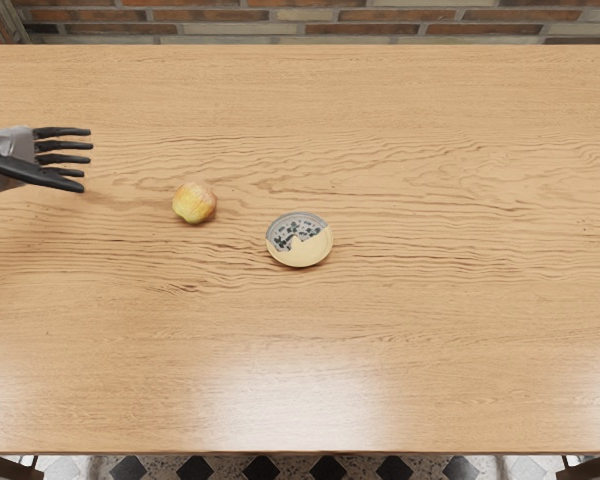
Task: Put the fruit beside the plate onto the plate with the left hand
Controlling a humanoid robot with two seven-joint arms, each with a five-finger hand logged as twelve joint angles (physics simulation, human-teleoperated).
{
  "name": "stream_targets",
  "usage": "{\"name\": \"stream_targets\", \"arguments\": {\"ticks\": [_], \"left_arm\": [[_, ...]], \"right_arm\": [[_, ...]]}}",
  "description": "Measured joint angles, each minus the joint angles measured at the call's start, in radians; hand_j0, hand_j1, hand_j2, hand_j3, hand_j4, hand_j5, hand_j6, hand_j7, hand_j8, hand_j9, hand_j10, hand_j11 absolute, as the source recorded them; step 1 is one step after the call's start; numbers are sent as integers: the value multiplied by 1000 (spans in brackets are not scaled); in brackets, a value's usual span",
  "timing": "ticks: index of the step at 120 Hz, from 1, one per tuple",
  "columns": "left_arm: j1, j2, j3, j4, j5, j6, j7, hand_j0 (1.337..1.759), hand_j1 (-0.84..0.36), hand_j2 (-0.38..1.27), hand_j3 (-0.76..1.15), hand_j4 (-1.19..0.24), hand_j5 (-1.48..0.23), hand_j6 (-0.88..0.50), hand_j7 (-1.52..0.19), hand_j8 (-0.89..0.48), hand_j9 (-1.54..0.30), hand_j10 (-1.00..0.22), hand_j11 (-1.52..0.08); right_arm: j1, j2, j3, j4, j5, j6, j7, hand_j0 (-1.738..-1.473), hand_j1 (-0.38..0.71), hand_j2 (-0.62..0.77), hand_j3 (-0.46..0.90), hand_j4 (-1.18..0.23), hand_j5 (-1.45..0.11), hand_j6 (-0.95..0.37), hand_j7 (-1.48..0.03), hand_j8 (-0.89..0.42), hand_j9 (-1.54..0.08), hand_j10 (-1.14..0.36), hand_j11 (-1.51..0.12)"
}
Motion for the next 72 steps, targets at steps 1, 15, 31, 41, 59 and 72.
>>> {"name": "stream_targets", "arguments": {"ticks": [1,15,31,41,59,72], "left_arm": [[0,0,-1,0,0,0,0,1658,57,51,0,-245,-318,-245,-318,-245,-318,-245,-318],[-7,-4,-13,-2,0,0,0,1658,57,51,0,-245,-318,-245,-318,-245,-318,-245,-318],[-72,-5,-19,-5,0,0,-1,1658,57,51,0,-245,-318,-245,-318,-245,-318,-244,-318],[-113,-5,-17,-40,14,0,-1,1658,57,51,0,-245,-318,-245,-318,-245,-318,-244,-318],[-137,0,-12,-161,66,0,3,1658,57,50,0,-245,-318,-245,-318,-245,-318,-245,-318],[-143,-3,-10,-197,80,0,11,1658,57,51,0,-246,-318,-246,-318,-245,-318,-245,-318]], "right_arm": [[0,0,0,0,0,0,0,-1658,-305,-7,0,-37,-47,-37,-47,-37,-47,-37,-47],[-1,0,1,0,-1,1,0,-1658,-305,-7,0,-37,-47,-37,-47,-37,-47,-37,-47],[-1,0,1,-2,0,0,0,-1658,-305,-7,0,-37,-47,-37,-47,-37,-47,-37,-47],[-1,0,1,-3,0,0,0,-1658,-305,-7,0,-37,-47,-37,-47,-37,-47,-37,-47],[-1,0,1,-3,0,0,0,-1658,-305,-7,0,-37,-47,-37,-47,-37,-47,-37,-47],[-1,0,1,-3,0,0,0,-1658,-305,-7,0,-37,-47,-37,-47,-37,-47,-37,-47]]}}
